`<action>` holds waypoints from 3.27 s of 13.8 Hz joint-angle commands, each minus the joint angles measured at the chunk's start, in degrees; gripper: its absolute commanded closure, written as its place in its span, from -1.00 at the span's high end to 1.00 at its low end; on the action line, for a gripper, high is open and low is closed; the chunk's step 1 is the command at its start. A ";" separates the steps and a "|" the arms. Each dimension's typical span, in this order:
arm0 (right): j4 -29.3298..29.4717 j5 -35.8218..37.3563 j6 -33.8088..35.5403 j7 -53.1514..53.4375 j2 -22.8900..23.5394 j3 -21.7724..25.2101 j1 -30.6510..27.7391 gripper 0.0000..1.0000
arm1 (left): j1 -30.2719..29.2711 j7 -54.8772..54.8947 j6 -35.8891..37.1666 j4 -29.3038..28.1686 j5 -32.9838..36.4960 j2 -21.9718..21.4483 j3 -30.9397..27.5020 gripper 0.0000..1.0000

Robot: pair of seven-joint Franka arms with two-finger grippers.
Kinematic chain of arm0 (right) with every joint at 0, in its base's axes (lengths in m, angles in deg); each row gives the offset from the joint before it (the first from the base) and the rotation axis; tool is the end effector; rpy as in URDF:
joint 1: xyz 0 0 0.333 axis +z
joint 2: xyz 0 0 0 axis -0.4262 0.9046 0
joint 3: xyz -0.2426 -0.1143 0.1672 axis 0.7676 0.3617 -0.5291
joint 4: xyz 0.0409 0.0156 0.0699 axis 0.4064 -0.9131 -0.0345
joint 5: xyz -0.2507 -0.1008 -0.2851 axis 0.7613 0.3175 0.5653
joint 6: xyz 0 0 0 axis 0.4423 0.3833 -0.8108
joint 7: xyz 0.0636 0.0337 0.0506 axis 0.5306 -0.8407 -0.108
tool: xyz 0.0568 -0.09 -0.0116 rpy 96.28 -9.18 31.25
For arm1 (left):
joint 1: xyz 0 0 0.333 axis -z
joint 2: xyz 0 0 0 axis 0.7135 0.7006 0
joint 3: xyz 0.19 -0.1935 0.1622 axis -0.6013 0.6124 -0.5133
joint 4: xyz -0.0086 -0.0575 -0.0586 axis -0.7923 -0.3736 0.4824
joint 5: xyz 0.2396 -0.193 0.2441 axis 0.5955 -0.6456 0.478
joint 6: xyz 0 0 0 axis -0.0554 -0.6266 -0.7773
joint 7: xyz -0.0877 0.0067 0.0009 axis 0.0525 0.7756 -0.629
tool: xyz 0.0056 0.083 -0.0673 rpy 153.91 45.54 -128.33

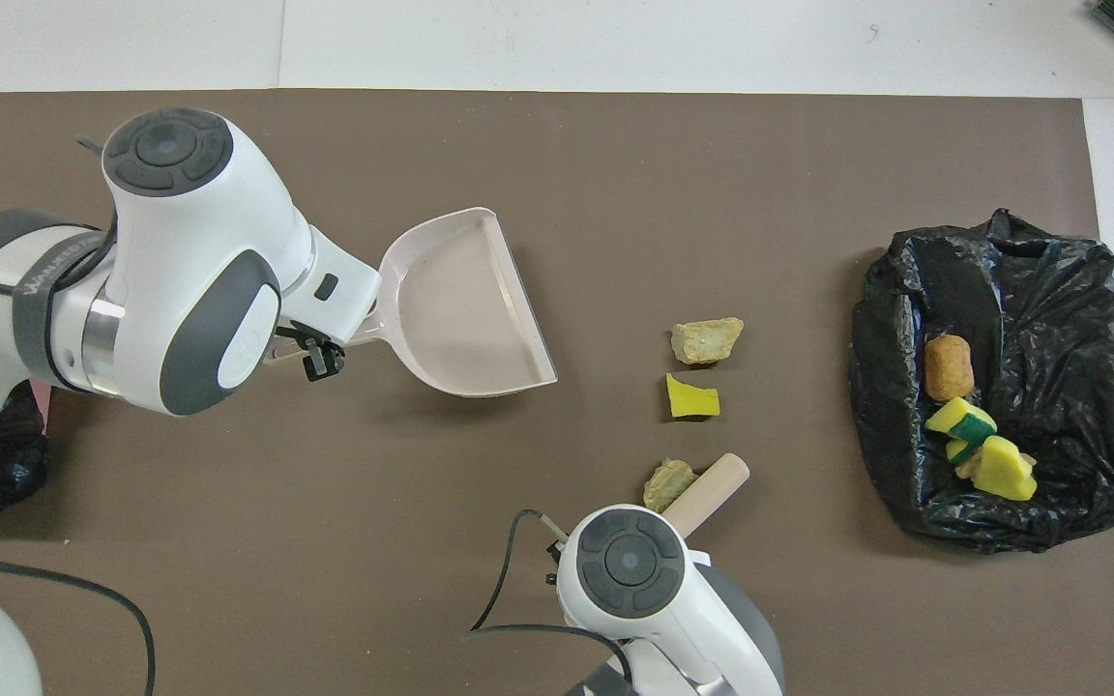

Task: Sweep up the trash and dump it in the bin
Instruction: 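Grasp the brush with the right gripper while the left gripper holds the dustpan, then sweep the rocks and sponge into the dustpan with the right gripper's brush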

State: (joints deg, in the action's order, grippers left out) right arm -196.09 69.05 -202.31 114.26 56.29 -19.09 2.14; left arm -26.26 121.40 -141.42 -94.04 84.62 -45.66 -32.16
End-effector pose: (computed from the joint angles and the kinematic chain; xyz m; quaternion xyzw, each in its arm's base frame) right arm 0.3449 0.3521 0.3587 0.8948 -0.4263 -0.1215 0.0531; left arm 0.5724 -0.2213 0.4465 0.7894 -0.6094 -0.0703 0.0233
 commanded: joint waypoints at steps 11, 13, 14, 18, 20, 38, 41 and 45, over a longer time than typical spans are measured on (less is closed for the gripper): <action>13.02 7.67 -4.45 -7.81 11.35 -0.20 -6.10 -1.00 | 5.61 1.41 -18.62 -28.14 3.94 -14.78 -0.20 -1.00; 15.23 8.64 -3.13 -7.98 11.44 -0.20 -6.36 -1.00 | 7.01 -2.39 -18.62 -28.14 3.94 -13.99 -0.20 -1.00; 15.67 9.16 -2.34 -8.16 11.00 -0.20 -6.45 -1.00 | 7.11 -3.89 -18.79 -28.05 3.94 -13.46 -0.20 -1.00; 16.29 12.68 3.28 -13.85 8.81 -0.20 -6.88 -1.00 | 7.11 -5.56 -18.35 -28.05 3.94 -13.55 -0.20 -1.00; 16.03 14.43 7.32 -18.42 8.01 -0.20 -7.06 -1.00 | 7.11 -6.98 -18.27 -28.14 3.94 -13.55 -0.20 -1.00; 3.37 12.43 -0.40 -60.61 4.84 -0.73 -15.43 -1.00 | 7.99 -11.11 -18.35 -30.60 3.94 -14.69 -0.11 -1.00; 6.09 6.12 -2.05 -63.88 8.26 -0.73 -11.30 -1.00 | 9.39 -12.25 -19.93 -31.04 3.94 -13.46 -0.11 -1.00; 7.15 -0.04 -5.32 -63.79 8.98 -0.73 -5.32 -1.00 | 9.22 -12.08 -23.09 -32.35 3.94 -13.55 -0.11 -1.00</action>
State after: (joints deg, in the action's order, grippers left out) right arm -190.48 72.69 -206.90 52.69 64.21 -19.73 -4.76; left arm -18.16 110.11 -161.25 -123.89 87.55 -58.48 -31.64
